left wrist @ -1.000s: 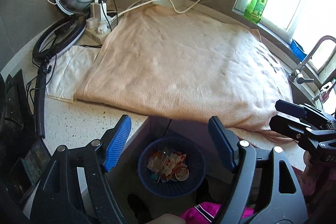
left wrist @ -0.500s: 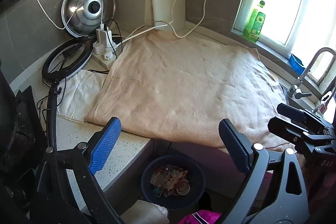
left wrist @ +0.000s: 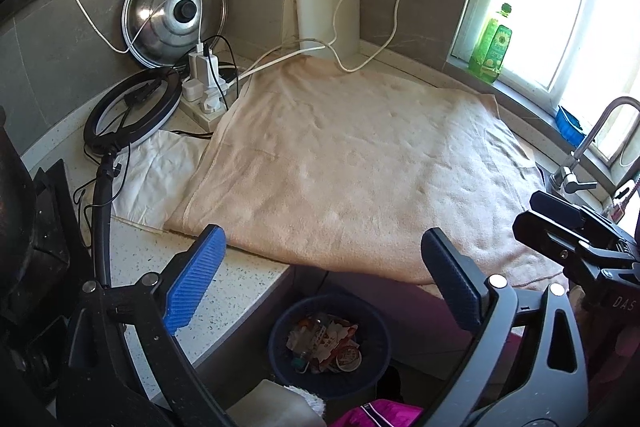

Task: Collect trash

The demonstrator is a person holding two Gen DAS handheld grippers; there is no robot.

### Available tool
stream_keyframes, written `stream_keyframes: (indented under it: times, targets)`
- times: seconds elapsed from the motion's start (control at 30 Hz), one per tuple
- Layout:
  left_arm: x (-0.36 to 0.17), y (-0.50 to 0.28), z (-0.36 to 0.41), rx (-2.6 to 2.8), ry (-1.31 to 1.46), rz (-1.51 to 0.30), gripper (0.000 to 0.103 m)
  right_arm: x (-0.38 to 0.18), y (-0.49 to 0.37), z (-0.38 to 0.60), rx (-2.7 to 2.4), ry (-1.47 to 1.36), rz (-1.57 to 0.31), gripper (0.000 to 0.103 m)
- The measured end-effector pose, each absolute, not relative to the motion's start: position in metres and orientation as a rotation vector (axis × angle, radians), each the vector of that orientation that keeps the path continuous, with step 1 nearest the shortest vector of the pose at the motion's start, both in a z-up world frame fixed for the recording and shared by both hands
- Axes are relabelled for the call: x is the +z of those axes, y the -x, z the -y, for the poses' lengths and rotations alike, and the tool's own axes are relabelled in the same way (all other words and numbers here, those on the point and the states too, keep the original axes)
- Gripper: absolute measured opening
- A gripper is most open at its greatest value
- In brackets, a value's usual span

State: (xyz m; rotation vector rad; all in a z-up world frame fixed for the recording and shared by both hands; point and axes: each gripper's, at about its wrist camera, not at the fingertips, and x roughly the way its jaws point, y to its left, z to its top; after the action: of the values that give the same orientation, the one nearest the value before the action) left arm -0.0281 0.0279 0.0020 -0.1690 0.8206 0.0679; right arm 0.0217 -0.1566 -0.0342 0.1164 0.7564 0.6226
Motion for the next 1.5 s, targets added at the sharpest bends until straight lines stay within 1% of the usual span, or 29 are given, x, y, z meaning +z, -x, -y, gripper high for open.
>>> stream_keyframes:
  times: [1.03, 1.5]
  targets:
    - [0.0038, 0.0275, -0.0272, 0.066, 0.167, -0.821, 0.102, -0.0347, -0.0226, 0.1577, 0.61, -0.138, -0.777, 0.08]
    - [0.007, 0.0371, -0.0186, 0.093, 0.123, -0.81, 0.102, -0.0414, -0.0215, 0.1572, 0.602, -0.156, -0.813, 0.08]
